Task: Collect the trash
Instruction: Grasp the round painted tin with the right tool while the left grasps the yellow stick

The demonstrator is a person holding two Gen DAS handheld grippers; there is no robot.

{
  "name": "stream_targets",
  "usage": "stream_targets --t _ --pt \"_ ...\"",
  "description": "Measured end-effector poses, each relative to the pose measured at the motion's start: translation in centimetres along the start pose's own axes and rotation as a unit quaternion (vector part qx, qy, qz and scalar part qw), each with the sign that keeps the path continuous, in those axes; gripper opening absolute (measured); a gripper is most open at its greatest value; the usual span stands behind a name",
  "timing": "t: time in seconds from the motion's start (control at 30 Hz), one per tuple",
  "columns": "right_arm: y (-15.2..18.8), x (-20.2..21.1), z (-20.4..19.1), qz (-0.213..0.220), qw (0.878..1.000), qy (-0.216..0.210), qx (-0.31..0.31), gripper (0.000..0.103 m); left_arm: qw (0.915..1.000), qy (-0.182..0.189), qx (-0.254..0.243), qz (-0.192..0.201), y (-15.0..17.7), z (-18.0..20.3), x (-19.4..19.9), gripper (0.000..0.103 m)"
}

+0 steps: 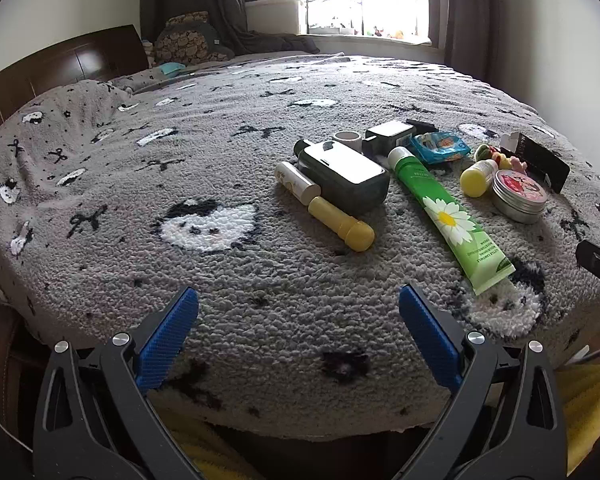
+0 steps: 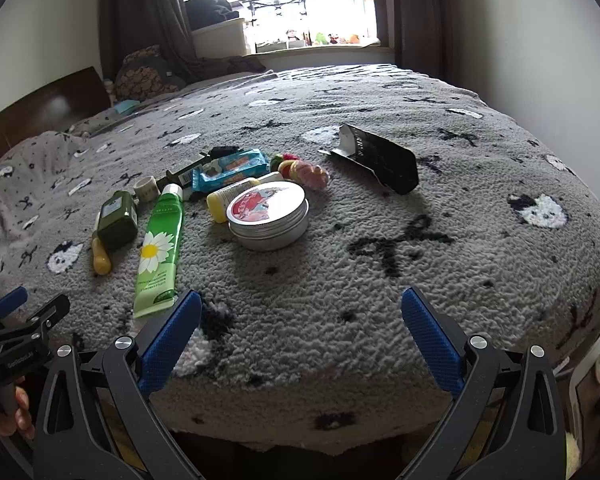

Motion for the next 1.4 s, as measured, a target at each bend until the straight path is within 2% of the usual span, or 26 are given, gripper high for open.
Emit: stream_targets --t 0.3,0.47,0.67,0.7,0.77,0.87,0.93,1.1,1.4 --pt "-1.1 -6.8 -1.1 -0.006 0.999 -0.002 0.035 0.098 0.9996 0.016 -0.001 -0.022 -1.1 1.7 -4.9 0.095" --pt "-1.1 -9.4 -1.5 -0.015 0.999 -0.010 0.032 0.088 0.9991 0.023 0.011 -0.034 -1.2 1.6 -7.1 0.084" --pt "-1.6 -11.0 -1.8 -0.021 0.999 -0.006 0.029 0.084 0.9988 0.026 0.021 -0.036 -1.8 1.3 -8.2 0.077" --pt "-1.7 -11.1 -1.9 -0.021 0.999 -0.005 0.032 0.082 0.9988 0.027 0.021 -0.036 -2.0 1.2 -8.3 0.073" --pt "-1.9 -11.2 -2.1 -0.019 0.999 -0.008 0.039 0.071 0.9987 0.029 0.019 -0.037 -2.1 1.3 -8.3 0.068" --pt "-1.9 -11.0 -2.0 -0.017 0.999 -0.010 0.045 0.070 0.9987 0.035 0.012 -0.036 -1.9 1.3 -7.9 0.055" --pt "-1.8 -10.8 -1.9 -0.015 0.999 -0.010 0.049 0.070 0.9987 0.037 0.008 -0.035 -1.8 1.1 -7.5 0.042" --pt "-1.3 -9.5 -2.0 -0.013 0.997 0.001 0.078 0.070 0.9982 0.051 0.004 -0.031 -1.0 0.8 -6.3 0.021" --pt "0.4 -5.8 -0.9 -0.020 0.997 -0.003 0.068 0.070 0.9978 0.059 0.005 -0.028 0.3 0.9 -4.6 0.019"
Point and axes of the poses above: each gripper's, at about its wrist camera, not at the fingertips, and x roughly against the way its jaws point, z to its right, y to its underside, the point moved 7 cm from there along -x, roughly the way its jaws point, and after that the axes turned 11 degrees about z, right-handed, at the moved point
